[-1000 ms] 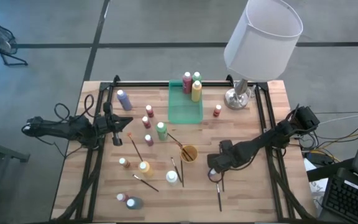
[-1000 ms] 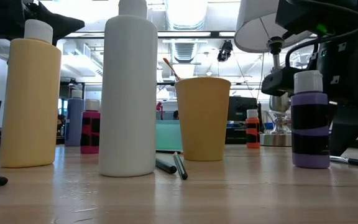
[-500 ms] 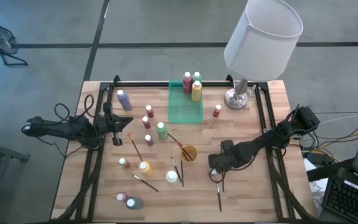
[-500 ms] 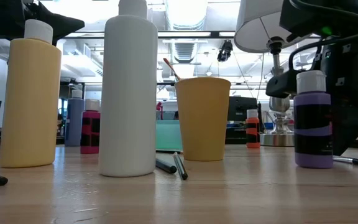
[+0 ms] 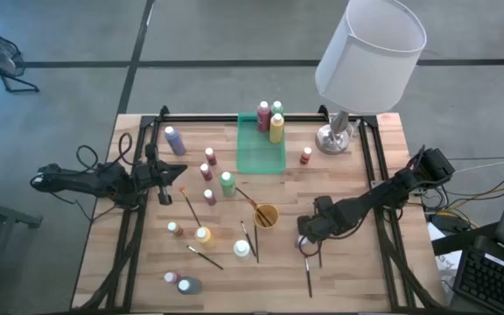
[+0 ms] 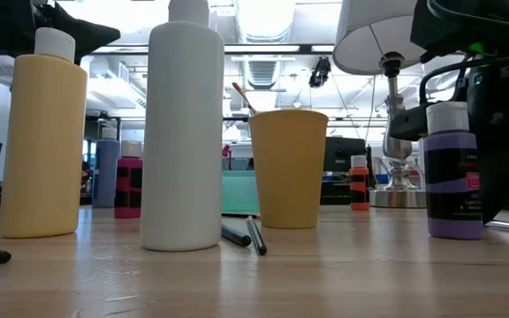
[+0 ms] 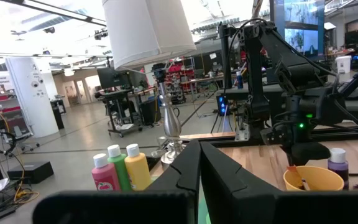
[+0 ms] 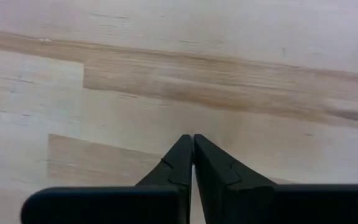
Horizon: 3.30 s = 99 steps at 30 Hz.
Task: Pick & Place Paint Supplies
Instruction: Put the silver paintbrush into the yellow cup
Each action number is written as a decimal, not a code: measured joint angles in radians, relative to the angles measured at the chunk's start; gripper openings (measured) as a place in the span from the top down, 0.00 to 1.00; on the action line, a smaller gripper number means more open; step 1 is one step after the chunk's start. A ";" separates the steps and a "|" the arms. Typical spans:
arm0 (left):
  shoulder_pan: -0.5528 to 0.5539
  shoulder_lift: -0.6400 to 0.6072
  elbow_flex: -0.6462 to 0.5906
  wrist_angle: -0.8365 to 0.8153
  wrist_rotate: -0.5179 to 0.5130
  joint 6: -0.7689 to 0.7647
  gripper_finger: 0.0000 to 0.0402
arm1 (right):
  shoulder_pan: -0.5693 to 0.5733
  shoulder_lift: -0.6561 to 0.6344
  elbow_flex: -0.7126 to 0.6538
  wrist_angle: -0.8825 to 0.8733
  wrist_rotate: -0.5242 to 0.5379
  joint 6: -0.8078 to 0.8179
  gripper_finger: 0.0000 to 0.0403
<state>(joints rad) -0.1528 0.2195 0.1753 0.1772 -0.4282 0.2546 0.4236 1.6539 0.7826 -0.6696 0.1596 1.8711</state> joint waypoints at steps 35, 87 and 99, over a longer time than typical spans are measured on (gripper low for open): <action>0.000 0.000 0.000 0.000 0.000 0.000 0.96 | -0.175 -0.183 -0.020 -0.203 0.190 -0.316 0.98; 0.000 0.000 0.000 0.000 0.000 0.000 0.96 | -0.210 -0.335 -0.018 1.263 0.285 -1.815 0.98; 0.000 0.000 0.000 0.000 0.000 0.000 0.96 | -0.168 -0.231 -0.018 1.366 0.274 -1.846 0.98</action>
<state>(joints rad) -0.1528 0.2192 0.1757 0.1776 -0.4282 0.2546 0.2555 1.4234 0.7650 0.6966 0.4335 0.0254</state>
